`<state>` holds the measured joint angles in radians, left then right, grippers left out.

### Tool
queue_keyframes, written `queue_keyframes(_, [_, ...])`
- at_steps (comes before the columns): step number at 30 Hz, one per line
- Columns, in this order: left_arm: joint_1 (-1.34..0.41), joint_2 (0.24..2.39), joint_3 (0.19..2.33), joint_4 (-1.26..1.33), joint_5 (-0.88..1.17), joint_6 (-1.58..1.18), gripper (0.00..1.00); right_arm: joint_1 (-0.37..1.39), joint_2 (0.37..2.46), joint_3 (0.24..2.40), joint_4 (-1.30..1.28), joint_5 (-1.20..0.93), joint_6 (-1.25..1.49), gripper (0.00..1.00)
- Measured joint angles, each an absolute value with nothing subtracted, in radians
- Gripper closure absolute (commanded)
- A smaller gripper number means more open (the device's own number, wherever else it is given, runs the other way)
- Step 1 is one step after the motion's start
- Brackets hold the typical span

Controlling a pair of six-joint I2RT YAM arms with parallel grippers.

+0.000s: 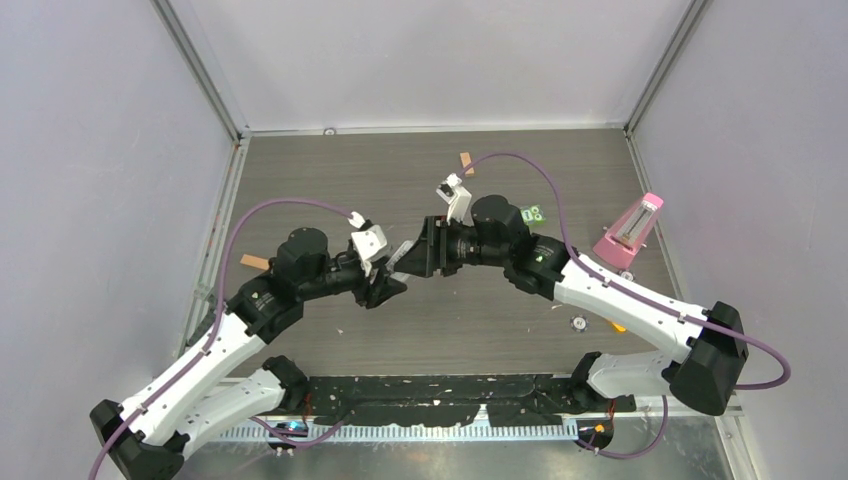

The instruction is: Load the batteries into the remote control

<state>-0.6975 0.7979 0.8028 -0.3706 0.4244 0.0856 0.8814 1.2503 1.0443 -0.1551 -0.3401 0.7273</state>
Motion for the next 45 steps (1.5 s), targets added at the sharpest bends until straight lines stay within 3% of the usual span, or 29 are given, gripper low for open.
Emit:
queue_keyframes(2, [-0.698,0.799,0.802,-0.37,0.432,0.086,1.0,0.877,1.251,1.044,-0.134,-0.344,0.741,0.51])
queue_keyframes(6, [-0.698,0.802,0.802,-0.37,0.44,0.083,0.96,0.867,1.258,1.042,-0.086,-0.359,0.77,0.71])
queue_keyframes(8, [-0.696,0.802,0.802,-0.372,0.43,0.08,0.67,0.862,1.264,1.033,-0.069,-0.365,0.787,0.86])
queue_keyframes(10, [-0.694,0.802,0.802,-0.371,0.415,0.075,0.39,0.857,1.264,1.018,-0.048,-0.366,0.812,0.93])
queue_keyframes(13, [-0.694,0.795,0.8,-0.365,0.407,0.039,0.07,0.849,1.261,0.986,0.002,-0.377,0.839,0.95])
queue_keyframes(15, [-0.695,0.775,0.788,-0.335,0.406,-0.004,0.01,0.844,1.25,0.951,0.025,-0.378,0.849,0.95])
queue_keyframes(27, [-0.696,0.616,0.644,-0.117,0.278,-0.595,0.01,0.783,1.016,0.783,0.167,-0.367,0.906,0.95])
queue_keyframes(29, [-0.695,0.609,0.619,-0.069,0.259,-0.727,0.06,0.783,0.983,0.767,0.205,-0.361,0.918,0.95])
queue_keyframes(37, [-0.696,0.615,0.444,0.319,0.273,-1.118,0.47,0.783,0.927,0.711,0.329,-0.333,0.976,0.95])
queue_keyframes(42, [-0.694,0.629,0.433,0.418,0.281,-1.205,0.62,0.782,0.913,0.661,0.4,-0.314,1.036,0.95])
queue_keyframes(45, [-0.694,0.625,0.433,0.45,0.281,-1.229,0.66,0.782,0.896,0.648,0.436,-0.31,1.06,0.94])
